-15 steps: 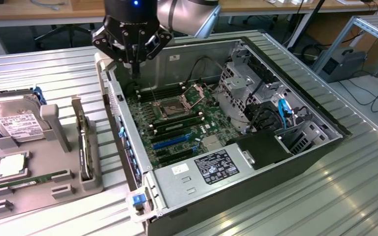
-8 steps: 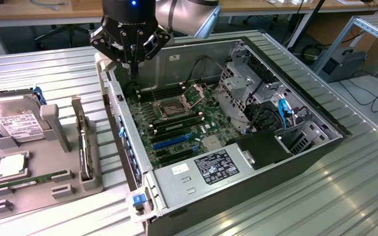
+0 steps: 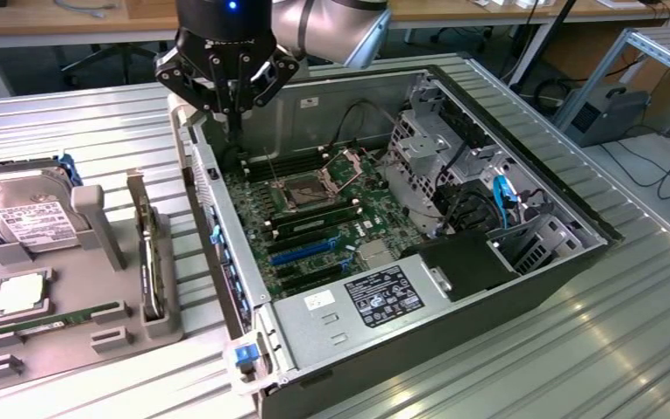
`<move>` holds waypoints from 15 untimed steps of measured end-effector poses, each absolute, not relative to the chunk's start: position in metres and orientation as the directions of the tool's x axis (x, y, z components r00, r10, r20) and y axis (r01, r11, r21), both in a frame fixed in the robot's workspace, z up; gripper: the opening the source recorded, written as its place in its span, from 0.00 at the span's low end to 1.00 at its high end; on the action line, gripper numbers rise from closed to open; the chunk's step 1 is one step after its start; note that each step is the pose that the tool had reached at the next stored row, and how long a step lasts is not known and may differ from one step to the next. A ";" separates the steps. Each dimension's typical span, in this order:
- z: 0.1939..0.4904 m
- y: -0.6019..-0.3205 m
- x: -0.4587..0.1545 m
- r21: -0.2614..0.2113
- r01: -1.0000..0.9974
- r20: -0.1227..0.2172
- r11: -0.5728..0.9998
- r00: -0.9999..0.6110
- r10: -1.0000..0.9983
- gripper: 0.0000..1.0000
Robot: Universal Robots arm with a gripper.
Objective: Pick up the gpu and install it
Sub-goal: 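Reach for the gpu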
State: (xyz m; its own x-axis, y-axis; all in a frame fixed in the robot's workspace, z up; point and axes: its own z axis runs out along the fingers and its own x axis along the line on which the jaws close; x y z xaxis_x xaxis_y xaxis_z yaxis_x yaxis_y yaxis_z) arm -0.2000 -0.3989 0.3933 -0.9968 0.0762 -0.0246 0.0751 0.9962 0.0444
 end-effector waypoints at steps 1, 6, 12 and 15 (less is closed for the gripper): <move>0.393 -0.399 -0.200 0.044 0.075 -0.025 0.996 -0.997 0.076 0.11; 0.393 -0.399 -0.203 0.044 0.075 -0.025 0.996 -0.997 0.076 0.11; 0.393 -0.399 -0.205 0.044 0.075 -0.025 0.996 -0.997 0.076 0.11; 0.393 -0.399 -0.206 0.044 0.075 -0.025 0.996 -0.997 0.076 0.11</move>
